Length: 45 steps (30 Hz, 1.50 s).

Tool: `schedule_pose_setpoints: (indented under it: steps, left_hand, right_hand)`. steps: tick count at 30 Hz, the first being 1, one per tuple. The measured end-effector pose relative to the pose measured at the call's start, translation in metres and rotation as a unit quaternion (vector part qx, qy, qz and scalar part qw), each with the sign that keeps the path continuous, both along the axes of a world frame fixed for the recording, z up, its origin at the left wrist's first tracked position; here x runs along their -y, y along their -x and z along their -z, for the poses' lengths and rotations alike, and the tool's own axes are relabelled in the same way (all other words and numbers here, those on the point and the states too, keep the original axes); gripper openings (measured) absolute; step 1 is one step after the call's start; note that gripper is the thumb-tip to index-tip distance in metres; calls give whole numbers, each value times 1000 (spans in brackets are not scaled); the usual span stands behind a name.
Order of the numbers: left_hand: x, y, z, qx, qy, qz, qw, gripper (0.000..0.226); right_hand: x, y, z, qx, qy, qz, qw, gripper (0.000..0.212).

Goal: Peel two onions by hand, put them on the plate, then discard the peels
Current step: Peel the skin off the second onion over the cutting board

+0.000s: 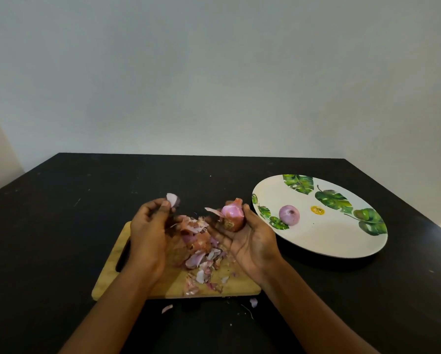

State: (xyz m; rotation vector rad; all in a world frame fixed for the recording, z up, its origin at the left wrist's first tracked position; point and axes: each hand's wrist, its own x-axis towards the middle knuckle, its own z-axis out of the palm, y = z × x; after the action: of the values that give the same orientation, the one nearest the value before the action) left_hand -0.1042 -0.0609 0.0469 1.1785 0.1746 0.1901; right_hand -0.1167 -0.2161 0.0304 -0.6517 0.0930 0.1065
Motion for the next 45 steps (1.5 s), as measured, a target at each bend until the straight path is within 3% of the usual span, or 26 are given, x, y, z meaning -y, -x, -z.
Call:
schedule_pose_setpoints:
  steps: [4, 8, 10, 13, 17, 22, 27, 34, 42, 45]
  left_hand:
    - [7, 1, 8, 56, -191, -24, 980, 9]
    - [10, 0, 15, 72, -256, -29, 964, 26]
    - [10, 0, 17, 78, -277, -17, 957, 30]
    - [12, 2, 16, 115, -290, 12, 950, 13]
    - [16, 8, 14, 161, -295, 63, 940, 8]
    - [16, 8, 20, 213, -346, 60, 912, 29]
    - [15, 9, 21, 284, -418, 42, 862, 53]
    - [14, 8, 24, 306, -490, 47, 815, 53]
    - [11, 4, 28, 295, -503, 78, 809, 48]
    - [11, 3, 28, 296, -501, 81, 809, 49]
  right_hand:
    - [-3, 0, 6, -9, 66, -5, 998, 35]
    - [-3, 0, 6, -6, 73, -2, 997, 34]
    - [-3, 0, 6, -3, 75, -1, 997, 30]
    - [-2, 0, 7, 6, 82, 2, 997, 24]
    - [-2, -2, 8, 19, 76, -5, 997, 30]
    - [-4, -1, 8, 24, 83, -11, 996, 29]
    - [-3, -1, 9, 18, 99, -9, 995, 28]
    - [-4, 3, 7, 31, 160, -18, 986, 19]
    - [-4, 0, 10, 45, 196, -10, 980, 18]
    - [-5, -2, 12, 50, 213, -6, 976, 27]
